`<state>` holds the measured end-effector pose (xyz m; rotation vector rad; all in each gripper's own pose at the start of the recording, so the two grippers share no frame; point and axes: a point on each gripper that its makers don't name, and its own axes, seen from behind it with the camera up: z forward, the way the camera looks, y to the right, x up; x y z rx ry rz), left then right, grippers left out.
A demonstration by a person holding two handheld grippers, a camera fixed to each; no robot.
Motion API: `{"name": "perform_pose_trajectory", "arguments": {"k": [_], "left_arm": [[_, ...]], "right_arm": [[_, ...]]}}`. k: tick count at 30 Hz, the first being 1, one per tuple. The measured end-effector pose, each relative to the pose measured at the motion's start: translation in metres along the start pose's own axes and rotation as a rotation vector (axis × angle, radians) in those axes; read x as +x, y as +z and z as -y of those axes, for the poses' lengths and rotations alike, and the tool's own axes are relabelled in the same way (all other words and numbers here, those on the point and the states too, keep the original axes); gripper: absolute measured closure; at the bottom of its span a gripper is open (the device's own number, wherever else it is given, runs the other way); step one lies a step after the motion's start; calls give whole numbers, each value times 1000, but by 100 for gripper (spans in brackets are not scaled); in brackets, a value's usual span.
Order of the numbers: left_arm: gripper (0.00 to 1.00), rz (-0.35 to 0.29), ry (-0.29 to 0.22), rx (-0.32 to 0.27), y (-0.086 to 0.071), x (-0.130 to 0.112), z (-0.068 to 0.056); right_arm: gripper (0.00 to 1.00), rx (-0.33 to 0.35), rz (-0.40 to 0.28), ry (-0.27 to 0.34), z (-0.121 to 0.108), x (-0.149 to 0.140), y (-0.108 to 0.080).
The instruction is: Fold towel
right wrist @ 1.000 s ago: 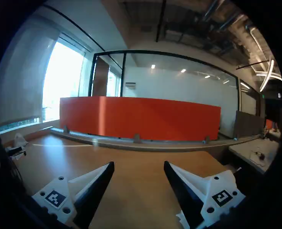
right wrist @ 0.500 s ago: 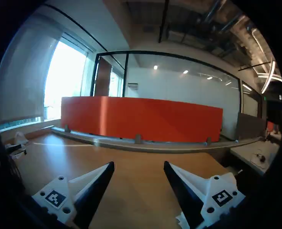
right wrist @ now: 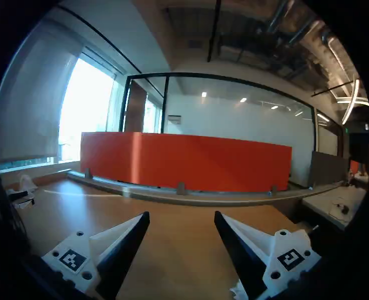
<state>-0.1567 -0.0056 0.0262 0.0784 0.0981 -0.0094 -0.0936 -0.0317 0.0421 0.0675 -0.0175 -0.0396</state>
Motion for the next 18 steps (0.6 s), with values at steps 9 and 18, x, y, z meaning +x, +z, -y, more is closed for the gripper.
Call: {"name": "perform_pose_trajectory", "arguments": {"k": [9, 18], "left_arm": [[2, 0, 1, 0, 0, 0, 0], [1, 0, 0, 0, 0, 0, 0]], "right_arm": [[0, -28, 1, 20, -6, -32, -1], [0, -83, 4, 61, -31, -70, -10]]}}
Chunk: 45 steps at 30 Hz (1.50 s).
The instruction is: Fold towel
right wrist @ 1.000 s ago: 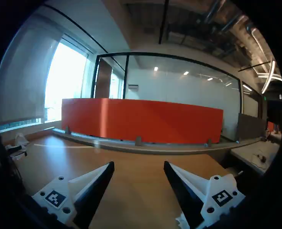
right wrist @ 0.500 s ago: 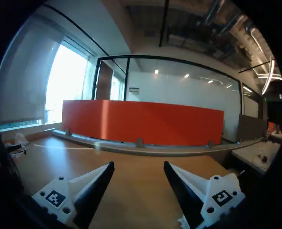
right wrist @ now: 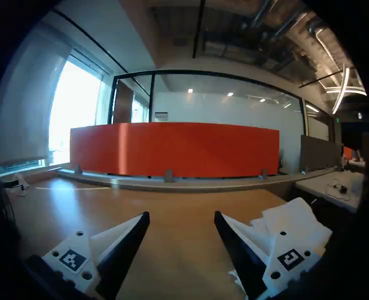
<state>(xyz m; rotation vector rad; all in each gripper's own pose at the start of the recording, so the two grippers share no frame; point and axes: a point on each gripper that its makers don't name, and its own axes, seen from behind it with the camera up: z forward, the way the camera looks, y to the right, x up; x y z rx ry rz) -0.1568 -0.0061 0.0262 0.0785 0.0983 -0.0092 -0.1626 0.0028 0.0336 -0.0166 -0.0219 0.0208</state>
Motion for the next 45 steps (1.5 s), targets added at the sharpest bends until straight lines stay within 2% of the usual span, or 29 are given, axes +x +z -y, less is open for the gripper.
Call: {"name": "perform_pose_trajectory", "arguments": {"k": [6, 15, 45], "left_arm": [[1, 0, 0, 0, 0, 0, 1], [2, 0, 0, 0, 0, 0, 1], [2, 0, 0, 0, 0, 0, 1]], "right_arm": [[0, -15, -15, 11, -12, -15, -2], [0, -15, -6, 3, -17, -37, -5], [0, -10, -36, 11, -15, -38, -6]]}}
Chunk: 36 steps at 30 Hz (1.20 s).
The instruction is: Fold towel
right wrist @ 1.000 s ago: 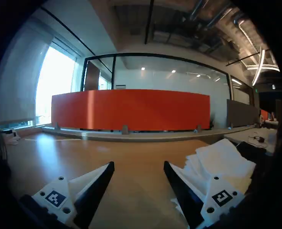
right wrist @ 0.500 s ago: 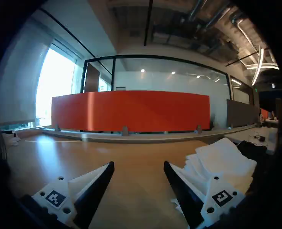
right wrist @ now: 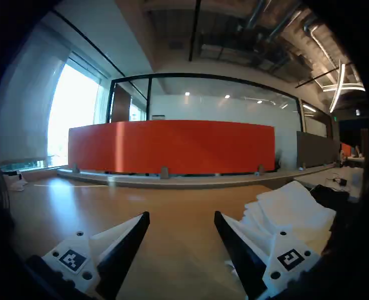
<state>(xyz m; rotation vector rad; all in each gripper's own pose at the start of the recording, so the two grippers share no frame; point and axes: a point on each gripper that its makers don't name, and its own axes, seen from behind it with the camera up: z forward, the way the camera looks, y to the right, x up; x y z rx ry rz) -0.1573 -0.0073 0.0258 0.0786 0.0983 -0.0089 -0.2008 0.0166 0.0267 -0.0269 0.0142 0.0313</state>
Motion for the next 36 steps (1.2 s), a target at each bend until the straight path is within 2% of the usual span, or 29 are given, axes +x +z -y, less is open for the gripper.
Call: {"name": "perform_pose_trajectory", "arguments": {"k": [36], "left_arm": [[1, 0, 0, 0, 0, 0, 0]], "right_arm": [[0, 9, -15, 4, 3, 5, -2]]}}
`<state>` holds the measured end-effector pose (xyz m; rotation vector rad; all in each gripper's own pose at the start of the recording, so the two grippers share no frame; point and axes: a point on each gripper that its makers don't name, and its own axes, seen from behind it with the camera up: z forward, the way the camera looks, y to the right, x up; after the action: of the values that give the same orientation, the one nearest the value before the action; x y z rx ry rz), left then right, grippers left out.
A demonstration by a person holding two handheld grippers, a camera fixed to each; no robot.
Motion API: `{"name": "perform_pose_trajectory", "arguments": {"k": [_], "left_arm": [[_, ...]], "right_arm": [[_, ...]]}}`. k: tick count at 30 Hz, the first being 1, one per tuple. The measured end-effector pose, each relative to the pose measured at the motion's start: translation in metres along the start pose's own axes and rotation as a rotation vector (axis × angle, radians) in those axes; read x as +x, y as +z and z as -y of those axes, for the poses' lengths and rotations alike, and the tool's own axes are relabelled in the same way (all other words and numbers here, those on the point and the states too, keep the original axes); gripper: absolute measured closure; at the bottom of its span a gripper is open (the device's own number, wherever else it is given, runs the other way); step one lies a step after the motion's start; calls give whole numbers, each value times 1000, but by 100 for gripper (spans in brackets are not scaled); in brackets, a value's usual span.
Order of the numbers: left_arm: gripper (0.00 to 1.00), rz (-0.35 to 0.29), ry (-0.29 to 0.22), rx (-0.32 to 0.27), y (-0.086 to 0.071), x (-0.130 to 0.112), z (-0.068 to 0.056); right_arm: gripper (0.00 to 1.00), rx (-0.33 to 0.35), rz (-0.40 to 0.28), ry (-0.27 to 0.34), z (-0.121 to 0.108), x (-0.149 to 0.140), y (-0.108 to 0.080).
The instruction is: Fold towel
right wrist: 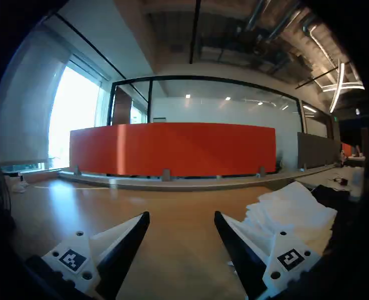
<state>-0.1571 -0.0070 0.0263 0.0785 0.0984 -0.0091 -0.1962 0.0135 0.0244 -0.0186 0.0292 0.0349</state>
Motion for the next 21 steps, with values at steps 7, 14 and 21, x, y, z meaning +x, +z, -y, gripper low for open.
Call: {"name": "perform_pose_trajectory", "arguments": {"k": [7, 14, 21], "left_arm": [[2, 0, 0, 0, 0, 0, 1], [1, 0, 0, 0, 0, 0, 0], [2, 1, 0, 0, 1, 2, 1]], "right_arm": [[0, 0, 0, 0, 0, -1, 0], [0, 0, -1, 0, 0, -1, 0], [0, 0, -1, 0, 0, -1, 0]]}}
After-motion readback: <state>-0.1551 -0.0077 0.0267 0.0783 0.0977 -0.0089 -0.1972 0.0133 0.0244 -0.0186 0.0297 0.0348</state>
